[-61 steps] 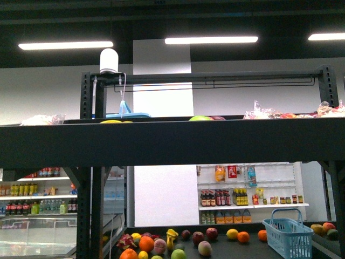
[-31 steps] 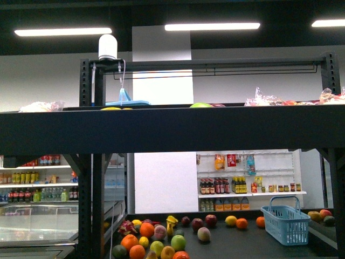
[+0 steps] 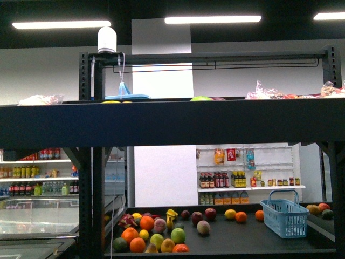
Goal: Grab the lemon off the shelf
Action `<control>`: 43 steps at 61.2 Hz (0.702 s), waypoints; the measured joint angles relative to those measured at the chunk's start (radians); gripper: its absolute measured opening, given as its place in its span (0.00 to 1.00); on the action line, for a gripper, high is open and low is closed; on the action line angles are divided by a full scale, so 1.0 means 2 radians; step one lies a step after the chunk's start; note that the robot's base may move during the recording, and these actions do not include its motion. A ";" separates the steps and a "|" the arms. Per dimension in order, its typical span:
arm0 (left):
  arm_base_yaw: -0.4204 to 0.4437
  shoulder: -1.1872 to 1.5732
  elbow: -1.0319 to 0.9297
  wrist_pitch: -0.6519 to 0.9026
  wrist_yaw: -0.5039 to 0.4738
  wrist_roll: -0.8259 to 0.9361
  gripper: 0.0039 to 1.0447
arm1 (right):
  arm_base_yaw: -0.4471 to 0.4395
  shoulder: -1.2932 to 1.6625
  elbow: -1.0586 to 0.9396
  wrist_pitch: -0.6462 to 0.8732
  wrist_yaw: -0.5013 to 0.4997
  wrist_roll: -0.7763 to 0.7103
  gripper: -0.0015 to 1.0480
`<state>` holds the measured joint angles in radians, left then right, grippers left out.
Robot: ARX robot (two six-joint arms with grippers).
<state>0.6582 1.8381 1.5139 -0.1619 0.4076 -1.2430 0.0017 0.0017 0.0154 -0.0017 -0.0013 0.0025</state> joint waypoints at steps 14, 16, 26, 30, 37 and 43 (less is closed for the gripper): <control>-0.017 0.051 0.067 -0.022 -0.031 0.017 0.82 | 0.000 0.000 0.000 0.000 0.000 0.000 0.93; -0.019 0.056 0.070 -0.025 -0.034 0.020 0.75 | 0.000 0.000 0.000 0.000 0.000 0.000 0.93; -0.023 0.059 0.071 -0.028 -0.039 0.033 0.49 | 0.000 0.000 0.000 0.000 0.000 0.000 0.93; -0.022 0.059 0.071 -0.028 -0.040 0.039 0.37 | 0.000 0.000 0.000 0.000 0.000 0.000 0.93; -0.019 0.055 0.069 -0.028 -0.043 0.054 0.20 | 0.000 0.000 0.000 0.000 0.000 0.000 0.93; -0.019 0.032 0.046 -0.028 -0.041 0.080 0.16 | 0.000 0.000 0.000 0.000 0.000 0.000 0.93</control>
<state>0.6193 1.9030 1.6054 -0.2184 0.3256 -1.0836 0.0017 0.0017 0.0154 -0.0017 -0.0006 0.0025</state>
